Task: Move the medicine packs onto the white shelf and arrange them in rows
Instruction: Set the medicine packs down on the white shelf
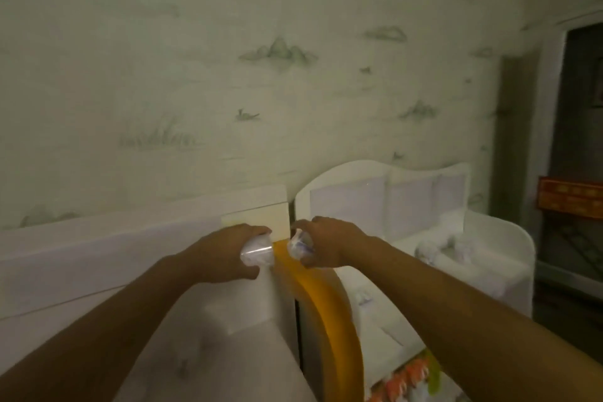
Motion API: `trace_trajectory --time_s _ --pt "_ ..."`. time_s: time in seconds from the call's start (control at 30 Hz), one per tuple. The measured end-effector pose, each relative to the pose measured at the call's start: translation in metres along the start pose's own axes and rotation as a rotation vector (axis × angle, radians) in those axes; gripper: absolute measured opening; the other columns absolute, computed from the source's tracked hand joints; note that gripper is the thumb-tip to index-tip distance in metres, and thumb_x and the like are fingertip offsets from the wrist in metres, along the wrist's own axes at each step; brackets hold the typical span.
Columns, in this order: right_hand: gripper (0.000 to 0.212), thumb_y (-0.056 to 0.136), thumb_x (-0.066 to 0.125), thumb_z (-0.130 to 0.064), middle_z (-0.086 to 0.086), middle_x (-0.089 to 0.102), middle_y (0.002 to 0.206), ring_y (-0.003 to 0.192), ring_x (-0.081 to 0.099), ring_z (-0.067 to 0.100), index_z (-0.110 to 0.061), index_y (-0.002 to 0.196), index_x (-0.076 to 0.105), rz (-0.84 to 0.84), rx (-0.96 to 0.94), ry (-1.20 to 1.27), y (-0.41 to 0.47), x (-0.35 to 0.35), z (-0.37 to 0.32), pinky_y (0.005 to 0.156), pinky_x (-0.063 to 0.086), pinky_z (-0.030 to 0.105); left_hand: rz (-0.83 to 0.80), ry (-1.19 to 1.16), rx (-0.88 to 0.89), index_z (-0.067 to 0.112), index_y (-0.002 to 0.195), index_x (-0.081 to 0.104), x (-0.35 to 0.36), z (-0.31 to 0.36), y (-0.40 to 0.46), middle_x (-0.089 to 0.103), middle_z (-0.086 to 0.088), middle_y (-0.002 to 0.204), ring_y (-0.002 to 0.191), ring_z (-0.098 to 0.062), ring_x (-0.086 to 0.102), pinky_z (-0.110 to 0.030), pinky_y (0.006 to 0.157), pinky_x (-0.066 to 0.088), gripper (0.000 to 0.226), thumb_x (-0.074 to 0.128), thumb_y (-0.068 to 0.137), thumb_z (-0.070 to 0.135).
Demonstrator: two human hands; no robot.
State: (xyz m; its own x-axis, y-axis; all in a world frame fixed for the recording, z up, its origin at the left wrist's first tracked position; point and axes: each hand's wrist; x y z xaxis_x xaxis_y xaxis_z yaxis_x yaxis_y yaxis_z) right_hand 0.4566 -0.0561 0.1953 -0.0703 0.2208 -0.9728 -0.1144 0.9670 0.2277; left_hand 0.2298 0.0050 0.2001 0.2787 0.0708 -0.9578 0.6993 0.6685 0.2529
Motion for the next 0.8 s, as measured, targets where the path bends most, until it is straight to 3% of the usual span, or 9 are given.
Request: trace_trajectory --time_s 0.07,0.17,0.37,0.6,0.8 --pt "0.077 0.081 0.066 -0.05 0.007 0.047 0.142 0.126 0.049 0.029 -0.031 0.146 0.03 -0.002 0.045 -0.001 -0.012 -0.006 0.035 0.101 0.046 0.046 -0.018 -0.051 0.057 0.026 0.142 0.038 0.006 0.028 0.024 0.048 0.003 0.139 0.122 -0.006 0.044 -0.009 0.099 0.03 0.082 0.07 0.069 0.047" --pt "0.076 0.082 0.066 -0.048 0.005 0.045 0.143 0.127 0.047 0.027 -0.032 0.146 0.029 -0.029 0.097 0.006 -0.033 -0.009 0.088 0.102 0.043 0.044 -0.028 -0.048 0.1 0.031 0.144 0.035 0.021 0.072 0.061 0.045 0.006 0.143 0.127 -0.011 0.044 -0.026 0.108 0.035 0.084 0.075 0.072 0.044" --pt "0.075 0.082 0.065 -0.05 0.002 0.046 0.143 0.127 0.048 0.025 -0.033 0.146 0.029 -0.088 0.174 0.027 -0.082 0.0 0.181 0.099 0.043 0.039 0.022 -0.066 0.087 0.035 0.145 0.031 0.079 0.158 0.121 0.041 0.012 0.146 0.13 -0.011 0.043 -0.027 0.107 0.035 0.084 0.072 0.074 0.052" --pt "0.077 0.08 0.064 -0.051 0.002 0.044 0.146 0.129 0.048 0.025 -0.034 0.146 0.029 -0.208 0.219 0.082 -0.122 0.049 0.261 0.1 0.041 0.038 -0.138 0.102 0.066 0.035 0.146 0.029 0.149 0.199 0.16 0.042 0.011 0.146 0.132 -0.012 0.042 -0.027 0.108 0.034 0.082 0.066 0.075 0.055" --pt "0.084 0.081 0.064 -0.055 0.006 0.043 0.148 0.13 0.047 0.028 -0.032 0.15 0.022 -0.31 0.234 0.123 -0.125 0.079 0.294 0.101 0.042 0.04 -0.308 0.239 0.073 0.038 0.144 0.028 0.168 0.202 0.179 0.045 0.009 0.144 0.129 -0.017 0.045 -0.035 0.108 0.037 0.078 0.065 0.077 0.056"
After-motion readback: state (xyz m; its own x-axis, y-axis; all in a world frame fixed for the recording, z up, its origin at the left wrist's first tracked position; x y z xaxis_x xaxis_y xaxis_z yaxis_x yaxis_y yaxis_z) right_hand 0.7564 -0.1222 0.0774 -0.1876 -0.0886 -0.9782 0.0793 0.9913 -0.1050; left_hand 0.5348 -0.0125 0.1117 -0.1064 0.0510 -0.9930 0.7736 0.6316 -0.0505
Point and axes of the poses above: each hand's wrist, its own y-axis towards the middle knuckle, its own x-axis out of the palm, z = x × y
